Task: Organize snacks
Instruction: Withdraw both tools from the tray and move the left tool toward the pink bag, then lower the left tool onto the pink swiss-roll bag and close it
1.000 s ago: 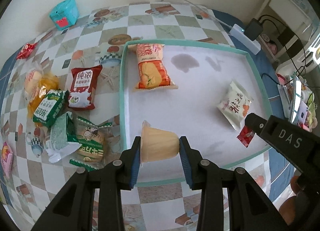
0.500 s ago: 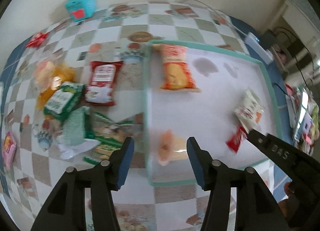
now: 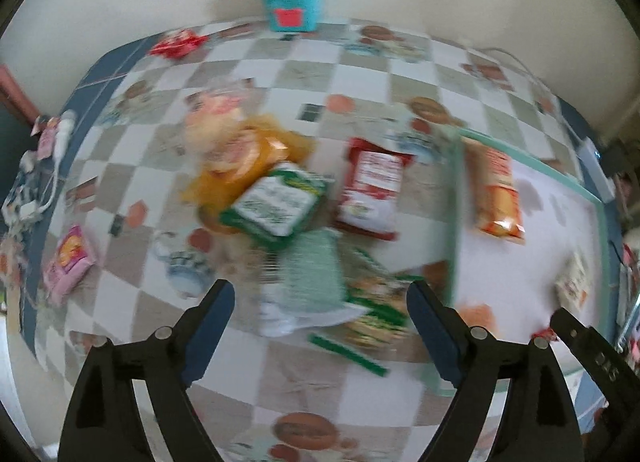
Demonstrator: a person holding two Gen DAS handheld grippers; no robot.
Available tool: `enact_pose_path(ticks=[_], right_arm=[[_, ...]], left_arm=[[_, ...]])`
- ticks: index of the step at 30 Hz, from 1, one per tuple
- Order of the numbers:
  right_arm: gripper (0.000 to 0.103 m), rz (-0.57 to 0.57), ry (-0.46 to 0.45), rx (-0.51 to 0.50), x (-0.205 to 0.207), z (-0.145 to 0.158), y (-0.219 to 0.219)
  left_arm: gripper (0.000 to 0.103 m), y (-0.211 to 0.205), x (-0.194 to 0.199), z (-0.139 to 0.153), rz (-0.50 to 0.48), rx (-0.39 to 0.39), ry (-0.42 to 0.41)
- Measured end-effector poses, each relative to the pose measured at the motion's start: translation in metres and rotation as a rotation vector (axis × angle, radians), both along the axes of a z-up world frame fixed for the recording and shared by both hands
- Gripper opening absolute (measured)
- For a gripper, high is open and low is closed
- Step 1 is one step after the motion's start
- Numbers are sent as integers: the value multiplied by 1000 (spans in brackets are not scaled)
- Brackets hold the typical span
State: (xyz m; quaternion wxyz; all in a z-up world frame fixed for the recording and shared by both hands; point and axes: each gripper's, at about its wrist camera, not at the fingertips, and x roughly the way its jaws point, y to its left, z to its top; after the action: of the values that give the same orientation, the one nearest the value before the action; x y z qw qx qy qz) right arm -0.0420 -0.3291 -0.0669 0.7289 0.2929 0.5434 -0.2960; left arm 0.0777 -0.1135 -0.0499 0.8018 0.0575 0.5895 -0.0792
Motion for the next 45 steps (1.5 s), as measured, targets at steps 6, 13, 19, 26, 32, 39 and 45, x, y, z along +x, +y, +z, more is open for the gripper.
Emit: enact_pose_path(ticks=[6, 13, 19, 26, 32, 39, 45], right_arm=[[86, 100, -57, 22, 14, 5, 26], [102, 166, -119, 21, 24, 13, 48], [103, 182, -158, 18, 28, 17, 56], [103, 221, -188, -5, 34, 23, 72], [103, 281, -203, -59, 45, 30, 95], [103, 314, -218, -58, 60, 31, 118], [103, 362, -205, -39, 78, 26, 143]], left_arm=[[90, 42, 15, 2, 87, 28, -9], [90, 94, 29, 14, 187, 32, -44], [90, 138, 34, 20, 280, 41, -64], [91, 187, 36, 33, 354, -1, -105], [91, 238, 40, 32, 449, -54, -104], [91, 299, 40, 19, 576, -91, -84], [91, 329, 39, 3, 639, -120, -54]])
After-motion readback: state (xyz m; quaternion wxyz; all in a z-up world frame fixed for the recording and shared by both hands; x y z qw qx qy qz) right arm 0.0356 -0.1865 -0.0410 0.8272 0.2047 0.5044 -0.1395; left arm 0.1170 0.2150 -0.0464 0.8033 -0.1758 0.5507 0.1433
